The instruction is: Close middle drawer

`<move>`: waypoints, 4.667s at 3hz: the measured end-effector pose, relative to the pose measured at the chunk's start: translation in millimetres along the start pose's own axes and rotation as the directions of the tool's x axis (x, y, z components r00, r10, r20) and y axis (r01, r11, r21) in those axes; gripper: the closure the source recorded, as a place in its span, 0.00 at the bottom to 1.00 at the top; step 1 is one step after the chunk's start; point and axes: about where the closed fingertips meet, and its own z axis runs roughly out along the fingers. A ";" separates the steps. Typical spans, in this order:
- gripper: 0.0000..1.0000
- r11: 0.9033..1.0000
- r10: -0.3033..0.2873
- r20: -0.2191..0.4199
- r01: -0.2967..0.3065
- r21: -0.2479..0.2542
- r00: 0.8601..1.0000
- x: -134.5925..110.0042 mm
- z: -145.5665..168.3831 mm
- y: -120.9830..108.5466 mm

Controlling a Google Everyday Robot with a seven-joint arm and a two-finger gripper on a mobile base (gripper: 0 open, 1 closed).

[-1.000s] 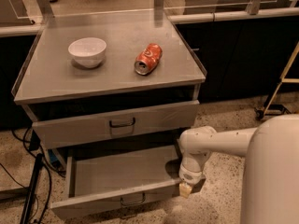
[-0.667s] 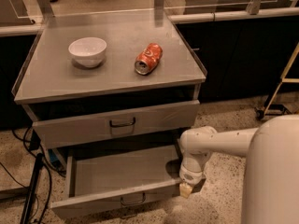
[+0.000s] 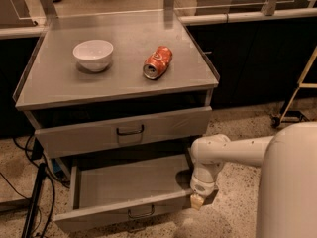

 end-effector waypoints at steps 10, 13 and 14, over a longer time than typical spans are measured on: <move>1.00 0.999 -0.003 0.042 0.002 0.044 0.999 -13.0 -1.0 -14.0; 1.00 0.985 0.072 0.100 -0.087 0.151 0.992 -38.9 -21.4 -70.0; 0.81 0.984 0.073 0.101 -0.088 0.152 0.992 -39.3 -21.9 -70.7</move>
Offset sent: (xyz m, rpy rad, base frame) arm 0.0000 0.0000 0.0000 0.0000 0.0001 0.0000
